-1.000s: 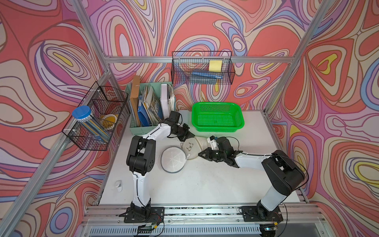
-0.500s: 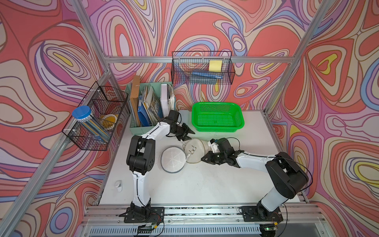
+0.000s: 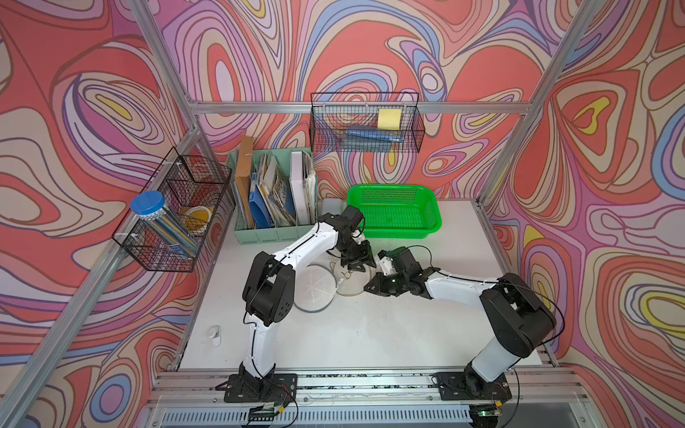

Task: Turn the laundry bag inside out
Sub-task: Zip the zipper on the laundry bag.

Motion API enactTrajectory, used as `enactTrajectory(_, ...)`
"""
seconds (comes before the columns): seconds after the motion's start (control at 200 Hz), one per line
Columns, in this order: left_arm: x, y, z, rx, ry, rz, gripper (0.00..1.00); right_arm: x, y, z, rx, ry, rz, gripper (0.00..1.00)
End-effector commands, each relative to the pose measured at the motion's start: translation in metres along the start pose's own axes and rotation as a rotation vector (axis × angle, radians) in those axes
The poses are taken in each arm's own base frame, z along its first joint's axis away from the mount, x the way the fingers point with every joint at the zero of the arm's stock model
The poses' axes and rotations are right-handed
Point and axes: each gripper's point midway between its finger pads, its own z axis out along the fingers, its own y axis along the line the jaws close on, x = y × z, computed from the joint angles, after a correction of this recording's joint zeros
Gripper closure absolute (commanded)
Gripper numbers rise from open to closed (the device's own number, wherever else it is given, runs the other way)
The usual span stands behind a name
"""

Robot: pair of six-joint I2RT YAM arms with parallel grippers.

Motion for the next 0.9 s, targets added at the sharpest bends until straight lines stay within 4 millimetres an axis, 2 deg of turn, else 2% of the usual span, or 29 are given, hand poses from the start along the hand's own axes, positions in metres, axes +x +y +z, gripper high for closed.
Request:
enactTrajectory(0.0, 0.009, 0.025, 0.006, -0.119, 0.037, -0.010, 0.58, -0.008, 0.012, -0.008, -0.015, -0.024, -0.042, 0.92)
enactTrajectory(0.07, 0.010, 0.023, 0.009, -0.118, 0.036, -0.007, 0.58, -0.010, 0.014, -0.009, -0.020, -0.029, -0.045, 0.92)
enactTrajectory(0.155, 0.007, 0.019, 0.015, -0.100, 0.031, -0.011, 0.51, -0.011, 0.016, -0.010, -0.028, -0.030, -0.049, 0.92)
enactTrajectory(0.26, 0.003, 0.013, 0.023, -0.074, 0.018, -0.026, 0.48, -0.011, 0.018, -0.010, -0.032, -0.027, -0.052, 0.92)
enactTrajectory(0.451, -0.005, 0.014, 0.034, -0.053, -0.023, -0.074, 0.50, -0.011, 0.021, -0.013, -0.041, -0.034, -0.061, 0.92)
enactTrajectory(0.551, -0.008, 0.013, 0.038, -0.047, -0.030, -0.082, 0.62, -0.010, 0.020, -0.013, -0.040, -0.032, -0.061, 0.92)
enactTrajectory(0.686, -0.009, 0.016, 0.035, -0.072, -0.043, -0.086, 0.94, -0.009, 0.020, -0.013, -0.036, -0.026, -0.066, 0.92)
enactTrajectory(0.761, -0.012, 0.014, 0.029, -0.076, -0.055, -0.076, 1.00, -0.007, 0.019, -0.015, -0.029, -0.018, -0.074, 0.90)
enactTrajectory(0.846, -0.013, 0.009, 0.027, -0.068, -0.052, -0.067, 1.00, -0.004, 0.019, -0.017, -0.022, -0.009, -0.084, 0.81)
enactTrajectory(0.896, -0.014, 0.007, 0.027, -0.058, -0.048, -0.067, 1.00, -0.004, 0.018, -0.017, -0.021, -0.008, -0.089, 0.81)
